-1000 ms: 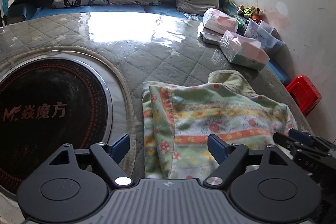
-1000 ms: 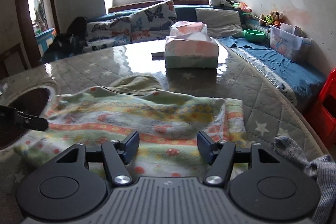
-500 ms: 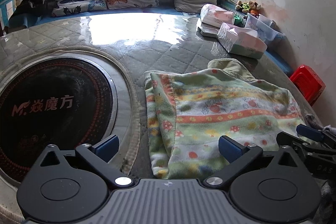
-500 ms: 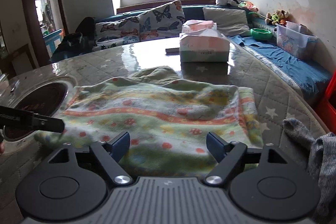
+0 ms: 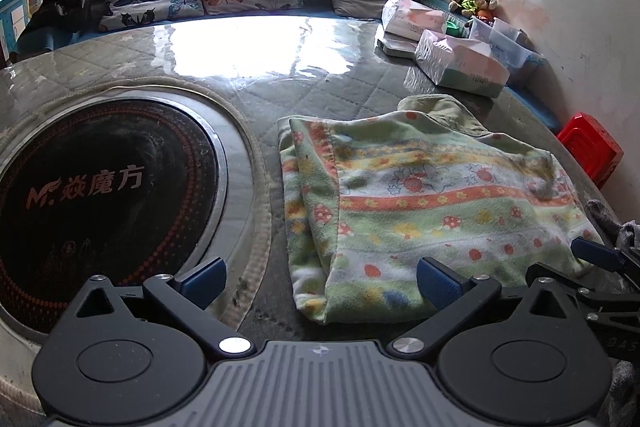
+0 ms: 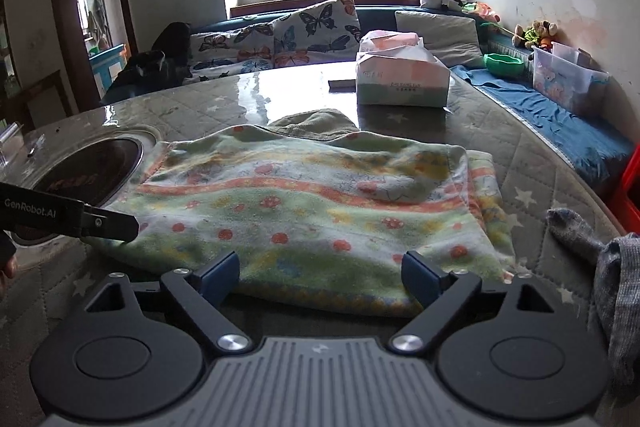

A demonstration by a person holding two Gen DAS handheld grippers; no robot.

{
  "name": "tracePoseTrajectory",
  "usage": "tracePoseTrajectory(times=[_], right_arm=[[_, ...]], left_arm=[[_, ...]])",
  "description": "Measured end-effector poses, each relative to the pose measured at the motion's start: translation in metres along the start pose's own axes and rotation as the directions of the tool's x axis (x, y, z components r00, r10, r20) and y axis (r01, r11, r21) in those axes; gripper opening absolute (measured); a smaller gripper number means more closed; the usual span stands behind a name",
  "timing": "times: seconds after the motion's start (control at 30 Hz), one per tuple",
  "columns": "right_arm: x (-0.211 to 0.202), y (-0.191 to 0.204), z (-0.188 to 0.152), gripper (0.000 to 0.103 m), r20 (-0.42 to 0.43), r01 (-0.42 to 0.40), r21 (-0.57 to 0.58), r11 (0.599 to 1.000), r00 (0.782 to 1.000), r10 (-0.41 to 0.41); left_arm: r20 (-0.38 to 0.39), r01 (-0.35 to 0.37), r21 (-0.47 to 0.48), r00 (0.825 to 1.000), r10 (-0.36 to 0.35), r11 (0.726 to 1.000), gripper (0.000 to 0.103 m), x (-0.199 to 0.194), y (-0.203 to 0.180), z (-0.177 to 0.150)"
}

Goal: Fold clothes

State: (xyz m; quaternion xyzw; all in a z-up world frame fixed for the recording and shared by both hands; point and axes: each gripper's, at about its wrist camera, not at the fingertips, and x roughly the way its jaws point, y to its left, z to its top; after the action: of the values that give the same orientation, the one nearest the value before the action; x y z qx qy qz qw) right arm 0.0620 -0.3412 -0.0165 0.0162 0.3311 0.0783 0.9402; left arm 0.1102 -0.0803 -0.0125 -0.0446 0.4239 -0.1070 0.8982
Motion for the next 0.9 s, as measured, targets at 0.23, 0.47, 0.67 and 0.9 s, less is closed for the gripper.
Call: tracePoseTrajectory(times=[0.23, 0.47, 0.67, 0.9], right_arm=[[-0.007, 0.001, -0.006, 0.094, 0.0, 0.007, 0.007, 1.0, 1.0, -0.007], [-0.013, 0.004, -0.012, 0.1, 0.003, 0.02, 0.012, 1.0, 1.0, -0.02], [-0.017, 0.006, -0.016, 0.103, 0.003, 0.038, 0.01, 0.999, 0.999, -0.038], [-0.021, 0.007, -0.021, 0.103, 0.0, 0.043, 0.018, 0.999, 0.999, -0.043]], left_arm=[[0.005, -0.003, 0.01, 1.0, 0.003, 1.0, 0.103, -0.008, -0.002, -0.004], [0.005, 0.001, 0.03, 1.0, -0.001, 1.0, 0.103, -0.014, -0.005, -0.012], [0.004, 0.011, 0.046, 1.0, -0.011, 0.999, 0.103, -0.02, -0.008, -0.017], [0.0, 0.011, 0.068, 1.0, -0.011, 0.998, 0.103, -0.025, -0.01, -0.024]])
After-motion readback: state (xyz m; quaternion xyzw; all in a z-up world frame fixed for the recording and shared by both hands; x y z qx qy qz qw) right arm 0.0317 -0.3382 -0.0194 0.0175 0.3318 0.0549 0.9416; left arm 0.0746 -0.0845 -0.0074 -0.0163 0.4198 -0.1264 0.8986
